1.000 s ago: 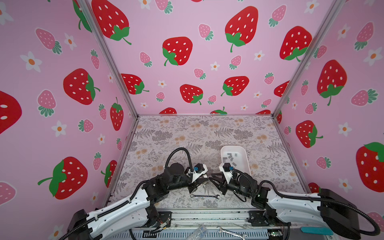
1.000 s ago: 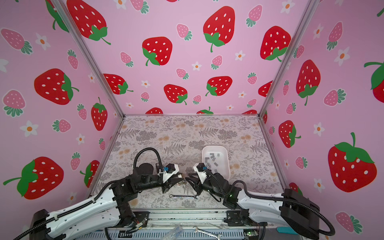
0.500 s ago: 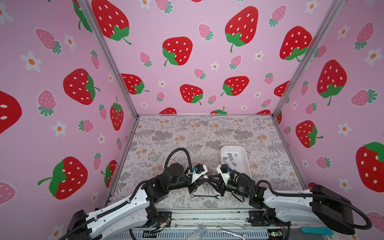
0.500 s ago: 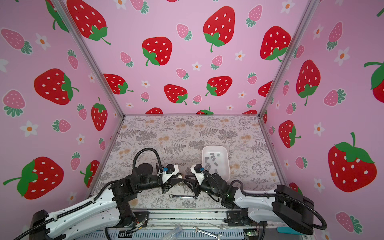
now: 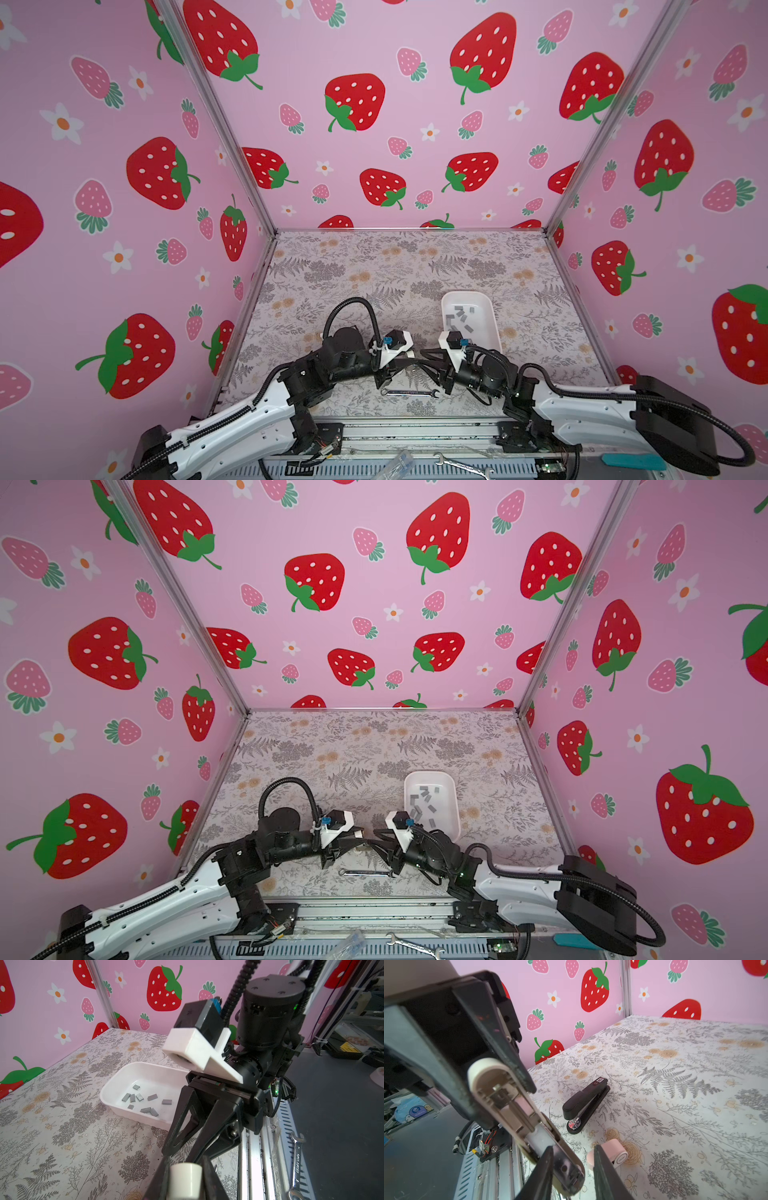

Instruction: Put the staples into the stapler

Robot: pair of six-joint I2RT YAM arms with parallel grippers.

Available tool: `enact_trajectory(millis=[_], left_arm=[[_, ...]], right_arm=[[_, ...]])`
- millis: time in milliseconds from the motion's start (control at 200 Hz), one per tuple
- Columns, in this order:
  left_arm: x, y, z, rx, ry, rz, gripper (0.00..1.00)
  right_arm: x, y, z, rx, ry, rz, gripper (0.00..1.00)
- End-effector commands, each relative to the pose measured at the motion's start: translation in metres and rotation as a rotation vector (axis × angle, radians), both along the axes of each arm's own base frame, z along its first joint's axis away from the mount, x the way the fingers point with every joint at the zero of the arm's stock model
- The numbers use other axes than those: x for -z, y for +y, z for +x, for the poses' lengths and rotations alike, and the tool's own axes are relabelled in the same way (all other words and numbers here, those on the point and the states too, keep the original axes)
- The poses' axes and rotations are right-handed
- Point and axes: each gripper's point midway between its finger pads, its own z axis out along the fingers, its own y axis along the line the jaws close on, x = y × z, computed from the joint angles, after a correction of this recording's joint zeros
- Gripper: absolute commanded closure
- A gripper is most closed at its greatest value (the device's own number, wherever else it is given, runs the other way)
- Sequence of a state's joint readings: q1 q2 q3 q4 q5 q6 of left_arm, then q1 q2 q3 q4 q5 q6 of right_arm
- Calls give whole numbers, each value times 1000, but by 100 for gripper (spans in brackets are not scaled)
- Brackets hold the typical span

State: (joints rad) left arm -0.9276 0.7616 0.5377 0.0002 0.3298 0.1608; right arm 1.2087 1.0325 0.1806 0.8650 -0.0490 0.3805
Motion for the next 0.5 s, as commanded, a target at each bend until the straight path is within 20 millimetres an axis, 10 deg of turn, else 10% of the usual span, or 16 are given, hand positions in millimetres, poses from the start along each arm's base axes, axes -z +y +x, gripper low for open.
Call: enact_trajectory(millis=[0, 495], left_arm=[[-23, -2, -9, 55, -55, -56, 100], [-30, 5, -25, 116, -53, -45, 100]], right_arm=[[-8, -14, 4, 53, -74, 20, 57], [-37, -4, -39, -207, -272, 73, 35]])
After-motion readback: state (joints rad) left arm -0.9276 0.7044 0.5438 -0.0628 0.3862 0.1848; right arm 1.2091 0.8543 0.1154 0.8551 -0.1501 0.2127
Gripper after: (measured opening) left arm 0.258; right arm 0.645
